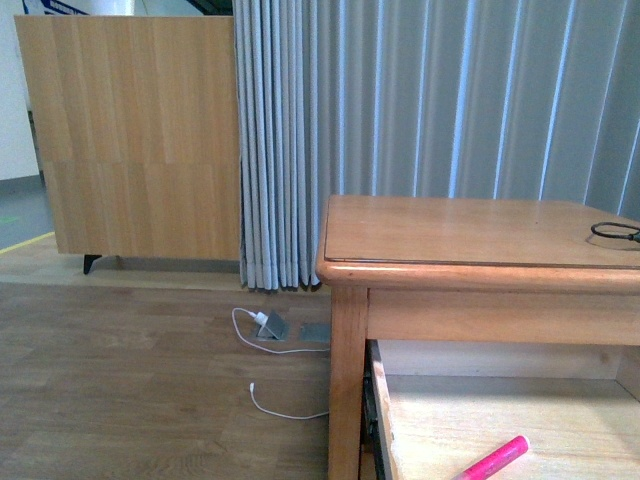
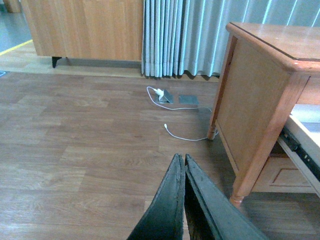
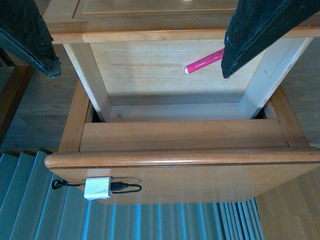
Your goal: Place pink marker in drawer with both arms
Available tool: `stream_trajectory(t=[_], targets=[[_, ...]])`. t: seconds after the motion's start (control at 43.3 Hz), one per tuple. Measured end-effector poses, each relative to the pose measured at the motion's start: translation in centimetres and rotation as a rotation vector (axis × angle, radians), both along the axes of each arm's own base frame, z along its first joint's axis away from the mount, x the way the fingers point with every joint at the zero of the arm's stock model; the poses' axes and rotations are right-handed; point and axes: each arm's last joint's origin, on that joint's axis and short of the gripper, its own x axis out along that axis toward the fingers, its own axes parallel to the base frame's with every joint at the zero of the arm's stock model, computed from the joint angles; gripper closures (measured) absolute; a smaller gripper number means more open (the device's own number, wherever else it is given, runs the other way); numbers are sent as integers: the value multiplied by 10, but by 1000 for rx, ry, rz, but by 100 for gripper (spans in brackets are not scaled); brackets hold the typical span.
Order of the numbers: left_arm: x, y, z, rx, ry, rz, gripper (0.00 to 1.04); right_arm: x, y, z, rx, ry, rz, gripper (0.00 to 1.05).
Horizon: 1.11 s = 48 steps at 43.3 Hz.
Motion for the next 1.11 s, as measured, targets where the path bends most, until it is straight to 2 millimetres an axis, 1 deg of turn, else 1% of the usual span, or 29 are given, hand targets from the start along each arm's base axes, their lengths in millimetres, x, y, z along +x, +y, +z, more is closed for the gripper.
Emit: stream_trajectory(t=[0.208,0.624,0.716,0.739,1.017,1.04,1.109], targets=[[-5,0,-6,4,-12,0,101,0,0,0,0,0,0,8],[-15,0,-5,5,-28,1,101,0,0,0,0,0,0,8],[-23,0,-9,5,4,0,101,0,0,0,0,0,0,8],[-25,0,-8,5,-15,0,101,0,0,0,0,1,-2,8],[-26,0,-8,5,-22,0,101,0,0,0,0,0,-1,8],[-26,0,-8,4,-22,0,98,0,0,0,0,2,0,8],[-26,0,-8,4,-22,0,82,0,0,-7,-3,76,5,8]])
